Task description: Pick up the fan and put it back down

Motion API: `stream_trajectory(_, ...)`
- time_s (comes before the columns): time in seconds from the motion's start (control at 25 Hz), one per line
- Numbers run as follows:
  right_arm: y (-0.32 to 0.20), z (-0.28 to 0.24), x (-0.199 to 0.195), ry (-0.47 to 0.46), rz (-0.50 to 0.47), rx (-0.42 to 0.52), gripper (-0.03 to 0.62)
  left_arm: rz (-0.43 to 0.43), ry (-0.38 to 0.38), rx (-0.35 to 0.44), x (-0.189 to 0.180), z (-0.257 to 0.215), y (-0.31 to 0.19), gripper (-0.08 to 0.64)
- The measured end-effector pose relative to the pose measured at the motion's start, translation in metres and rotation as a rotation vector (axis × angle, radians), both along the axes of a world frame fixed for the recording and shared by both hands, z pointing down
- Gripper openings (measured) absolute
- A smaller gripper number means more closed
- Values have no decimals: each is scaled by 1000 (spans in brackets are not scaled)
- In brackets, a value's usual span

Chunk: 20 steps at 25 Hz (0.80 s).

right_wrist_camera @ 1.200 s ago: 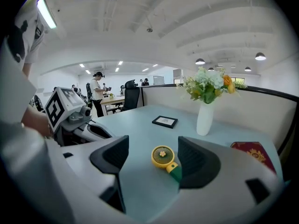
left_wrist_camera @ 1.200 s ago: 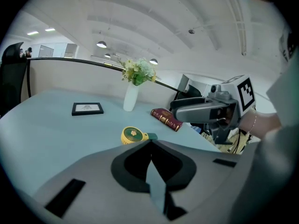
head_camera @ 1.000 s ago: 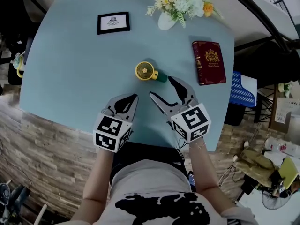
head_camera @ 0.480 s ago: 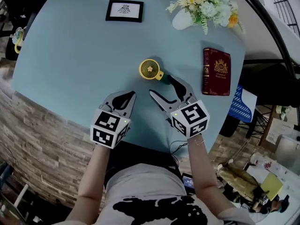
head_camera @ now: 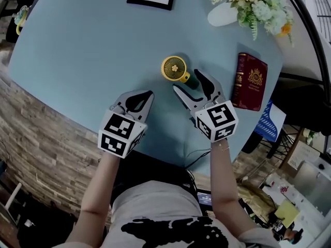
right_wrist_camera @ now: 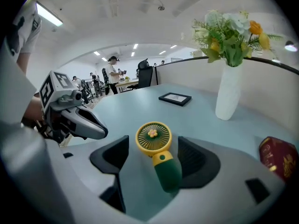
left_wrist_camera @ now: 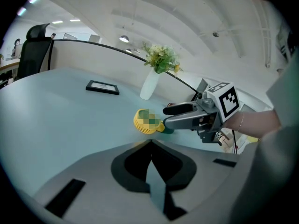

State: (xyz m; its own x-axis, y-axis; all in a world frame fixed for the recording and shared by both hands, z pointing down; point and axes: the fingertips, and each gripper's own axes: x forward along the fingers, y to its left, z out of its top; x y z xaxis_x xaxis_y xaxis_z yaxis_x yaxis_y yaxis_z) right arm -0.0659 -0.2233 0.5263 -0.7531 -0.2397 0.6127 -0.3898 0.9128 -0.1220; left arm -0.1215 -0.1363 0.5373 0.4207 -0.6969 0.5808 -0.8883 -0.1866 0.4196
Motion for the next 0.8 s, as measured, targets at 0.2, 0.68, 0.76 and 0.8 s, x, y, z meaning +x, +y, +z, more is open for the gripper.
stream_trajectory(0.2,3,17,-1,41,-56,5,314,2,7,-9,0,4,1,11)
stream_trajectory(0.68,-5,49,-10,289,-301,61,314,40,30,0,6,10,-2,11)
stream_trajectory(0.76,-4,53,-13,301,-331,50,314,41,38,3,6,10,-3,11)
stream_trajectory(0.8,-3,55,-14,303,-340,42,314,41,42,5,6,10,-4,11)
